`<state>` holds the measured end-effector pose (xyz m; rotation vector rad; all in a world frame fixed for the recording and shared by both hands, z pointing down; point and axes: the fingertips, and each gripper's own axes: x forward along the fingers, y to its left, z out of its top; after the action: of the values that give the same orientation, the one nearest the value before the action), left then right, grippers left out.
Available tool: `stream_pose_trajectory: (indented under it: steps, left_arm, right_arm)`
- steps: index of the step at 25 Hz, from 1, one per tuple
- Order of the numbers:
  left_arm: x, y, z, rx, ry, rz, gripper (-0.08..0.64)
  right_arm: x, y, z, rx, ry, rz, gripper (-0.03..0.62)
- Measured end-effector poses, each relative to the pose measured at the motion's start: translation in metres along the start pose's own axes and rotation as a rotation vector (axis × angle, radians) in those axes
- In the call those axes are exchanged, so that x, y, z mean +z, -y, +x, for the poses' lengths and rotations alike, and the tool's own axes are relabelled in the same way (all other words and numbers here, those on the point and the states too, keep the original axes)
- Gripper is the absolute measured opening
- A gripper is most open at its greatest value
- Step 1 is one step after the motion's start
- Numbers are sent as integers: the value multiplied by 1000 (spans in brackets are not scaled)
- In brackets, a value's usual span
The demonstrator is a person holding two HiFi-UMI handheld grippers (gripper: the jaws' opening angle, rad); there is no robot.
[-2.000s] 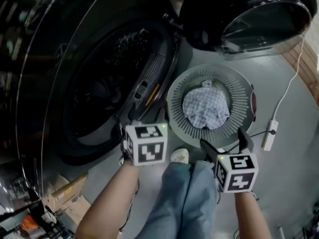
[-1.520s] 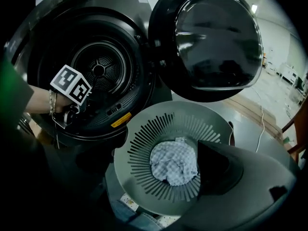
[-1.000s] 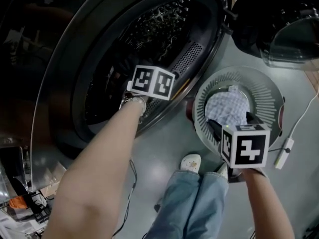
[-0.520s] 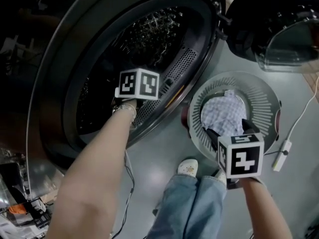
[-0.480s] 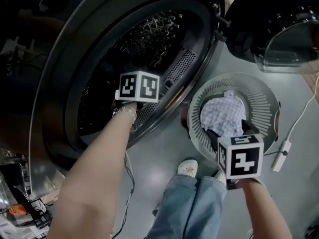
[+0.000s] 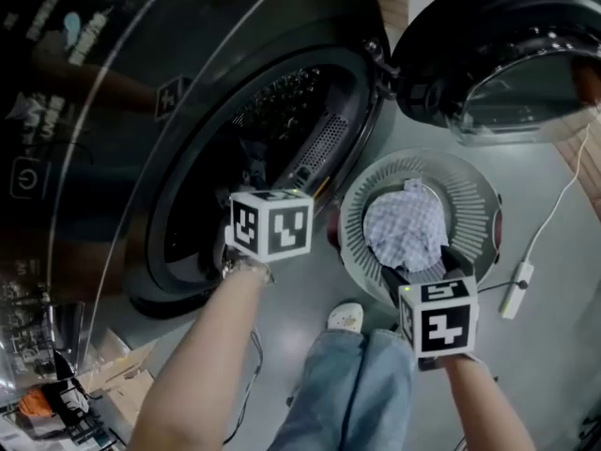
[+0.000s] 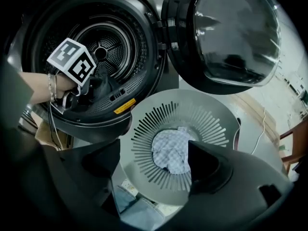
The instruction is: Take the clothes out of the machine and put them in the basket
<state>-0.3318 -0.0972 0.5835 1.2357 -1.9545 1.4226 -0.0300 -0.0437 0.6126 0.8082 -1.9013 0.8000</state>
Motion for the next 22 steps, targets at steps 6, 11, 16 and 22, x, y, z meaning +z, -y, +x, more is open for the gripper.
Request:
stream_pose_trajectory:
  steps: [6,11,16,22]
  left_arm:
    - [-1,20,-42,-81,25,-34,54]
    - [6,33,-78,-173,55,-119,46]
    - [27,50,-108,-237,103,-104,41]
    - [45,79,-141,-356,142,-108,38]
  right_arm:
    - [-9,-3,-19,12,-7,26,440]
    - [-8,1,-37,-2,-9,11,440]
    - [-6,10,-56,-22,-3,7,440]
    - [-13,28,-74,-47,15,93,439]
